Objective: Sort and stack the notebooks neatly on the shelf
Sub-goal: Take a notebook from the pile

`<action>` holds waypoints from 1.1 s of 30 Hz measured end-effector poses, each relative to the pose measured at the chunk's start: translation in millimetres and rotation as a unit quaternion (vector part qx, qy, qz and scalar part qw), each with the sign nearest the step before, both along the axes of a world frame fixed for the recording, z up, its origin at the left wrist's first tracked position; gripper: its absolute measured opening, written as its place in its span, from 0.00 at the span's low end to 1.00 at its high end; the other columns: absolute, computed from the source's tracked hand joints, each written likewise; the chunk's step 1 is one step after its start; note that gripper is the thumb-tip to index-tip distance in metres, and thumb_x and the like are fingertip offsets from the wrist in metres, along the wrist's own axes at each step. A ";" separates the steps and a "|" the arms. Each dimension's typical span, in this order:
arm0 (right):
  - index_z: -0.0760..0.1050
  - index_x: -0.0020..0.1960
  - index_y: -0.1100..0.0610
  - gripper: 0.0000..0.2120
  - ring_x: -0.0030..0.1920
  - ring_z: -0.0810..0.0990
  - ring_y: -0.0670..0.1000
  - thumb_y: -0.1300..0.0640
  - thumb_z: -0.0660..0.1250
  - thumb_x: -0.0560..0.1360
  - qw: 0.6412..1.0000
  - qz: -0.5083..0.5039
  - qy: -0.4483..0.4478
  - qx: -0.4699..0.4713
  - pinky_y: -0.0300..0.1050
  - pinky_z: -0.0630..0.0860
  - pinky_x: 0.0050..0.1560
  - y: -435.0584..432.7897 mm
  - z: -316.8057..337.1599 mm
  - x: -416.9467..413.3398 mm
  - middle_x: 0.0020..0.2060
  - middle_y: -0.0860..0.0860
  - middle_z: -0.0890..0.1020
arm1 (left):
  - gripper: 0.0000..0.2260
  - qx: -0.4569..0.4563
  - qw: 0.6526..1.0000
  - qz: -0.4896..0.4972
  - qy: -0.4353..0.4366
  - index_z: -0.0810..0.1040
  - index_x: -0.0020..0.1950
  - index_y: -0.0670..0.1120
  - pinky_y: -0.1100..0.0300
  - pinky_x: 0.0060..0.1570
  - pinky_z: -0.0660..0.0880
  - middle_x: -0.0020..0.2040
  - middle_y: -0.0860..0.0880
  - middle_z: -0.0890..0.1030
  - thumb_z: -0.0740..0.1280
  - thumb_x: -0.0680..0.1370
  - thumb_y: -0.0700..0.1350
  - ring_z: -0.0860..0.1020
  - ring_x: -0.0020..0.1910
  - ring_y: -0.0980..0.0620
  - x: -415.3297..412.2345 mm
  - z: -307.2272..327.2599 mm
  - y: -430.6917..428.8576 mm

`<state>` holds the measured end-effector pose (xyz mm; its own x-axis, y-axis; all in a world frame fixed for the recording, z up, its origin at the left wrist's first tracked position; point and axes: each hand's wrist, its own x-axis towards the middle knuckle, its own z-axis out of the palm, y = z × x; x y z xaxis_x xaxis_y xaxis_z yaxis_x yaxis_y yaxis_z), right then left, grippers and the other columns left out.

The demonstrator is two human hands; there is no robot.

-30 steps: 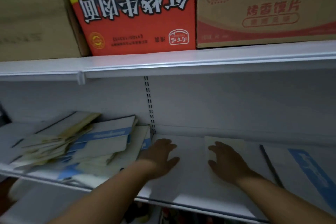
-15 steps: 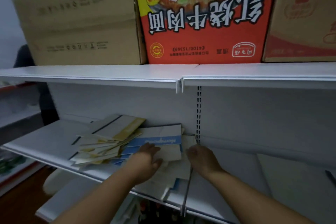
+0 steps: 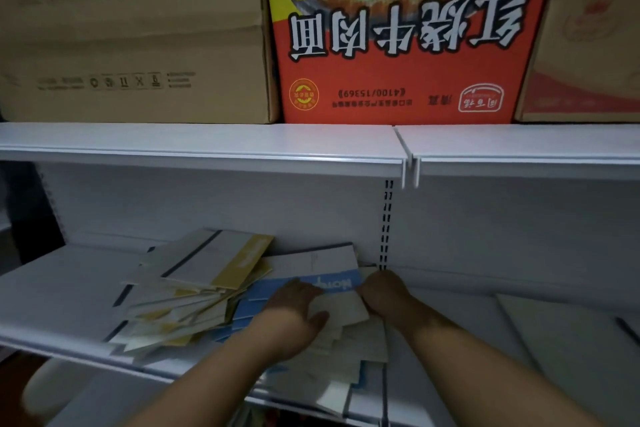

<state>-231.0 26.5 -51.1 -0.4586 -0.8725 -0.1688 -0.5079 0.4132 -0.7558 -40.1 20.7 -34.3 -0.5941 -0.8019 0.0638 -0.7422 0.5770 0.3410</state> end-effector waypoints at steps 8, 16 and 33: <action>0.71 0.39 0.62 0.09 0.33 0.77 0.55 0.66 0.59 0.78 0.910 -0.172 -0.290 -0.243 0.45 0.78 0.33 38.3 15.7 -43.3 0.33 0.60 0.78 | 0.19 0.060 0.987 0.047 0.144 0.68 0.69 0.48 0.65 0.62 0.64 0.71 0.50 0.68 0.61 0.79 0.48 0.69 0.67 0.51 -13.9 14.8 -21.4; 0.73 0.39 0.58 0.10 0.20 0.69 0.44 0.67 0.60 0.78 0.916 -0.199 -0.195 -0.287 0.32 0.65 0.19 129.9 28.2 -122.8 0.24 0.53 0.72 | 0.18 0.215 0.948 -0.058 0.228 0.71 0.67 0.49 0.55 0.65 0.70 0.65 0.52 0.75 0.64 0.78 0.50 0.76 0.62 0.51 -93.0 21.3 13.6; 0.74 0.33 0.57 0.14 0.21 0.68 0.50 0.65 0.62 0.77 0.919 -0.290 -0.142 -0.226 0.38 0.66 0.25 297.8 -10.3 -360.3 0.19 0.50 0.72 | 0.14 0.513 0.788 -0.091 0.327 0.81 0.54 0.41 0.47 0.55 0.72 0.52 0.41 0.82 0.71 0.68 0.37 0.80 0.50 0.39 -330.0 -47.7 188.3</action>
<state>-591.3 324.3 -61.4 -0.8617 -0.5062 -0.0339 -0.0580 0.1646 -0.9847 -370.1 209.0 -82.1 -0.8144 -0.5359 -0.2226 -0.1506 -0.1753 0.9729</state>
